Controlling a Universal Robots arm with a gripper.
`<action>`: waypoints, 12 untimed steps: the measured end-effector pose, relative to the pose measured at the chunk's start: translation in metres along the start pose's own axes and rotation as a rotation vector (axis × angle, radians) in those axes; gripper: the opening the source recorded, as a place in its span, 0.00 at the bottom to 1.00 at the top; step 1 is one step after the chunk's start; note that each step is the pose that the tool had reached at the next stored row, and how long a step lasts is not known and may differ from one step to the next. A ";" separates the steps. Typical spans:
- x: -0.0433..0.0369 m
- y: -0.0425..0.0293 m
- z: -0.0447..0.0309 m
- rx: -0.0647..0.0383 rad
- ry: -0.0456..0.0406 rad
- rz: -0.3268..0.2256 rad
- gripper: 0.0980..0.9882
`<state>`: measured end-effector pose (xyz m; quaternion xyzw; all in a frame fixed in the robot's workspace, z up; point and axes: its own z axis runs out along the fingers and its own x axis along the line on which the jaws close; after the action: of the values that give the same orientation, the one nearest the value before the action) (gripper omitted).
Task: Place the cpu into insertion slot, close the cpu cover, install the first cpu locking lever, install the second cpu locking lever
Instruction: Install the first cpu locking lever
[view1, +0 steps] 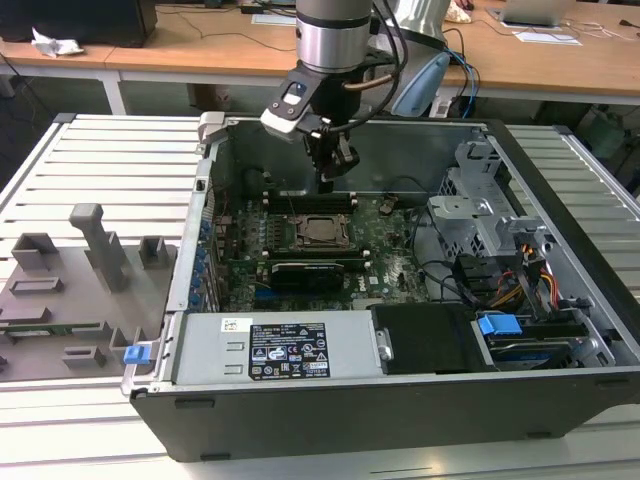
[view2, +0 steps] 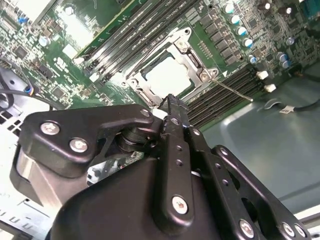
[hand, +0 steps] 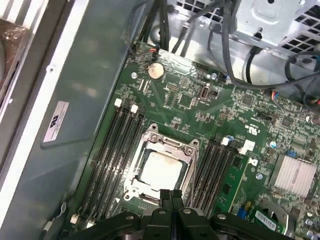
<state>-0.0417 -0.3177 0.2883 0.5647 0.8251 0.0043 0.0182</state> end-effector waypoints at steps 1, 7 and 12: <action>0.0002 0.0001 -0.0001 0.000 0.0005 -0.021 0.01; 0.0008 0.0003 0.0000 -0.002 0.0026 -0.096 0.01; 0.0007 0.0003 0.0000 -0.004 0.0041 -0.151 0.01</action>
<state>-0.0417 -0.3169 0.2883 0.5007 0.8654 0.0055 0.0178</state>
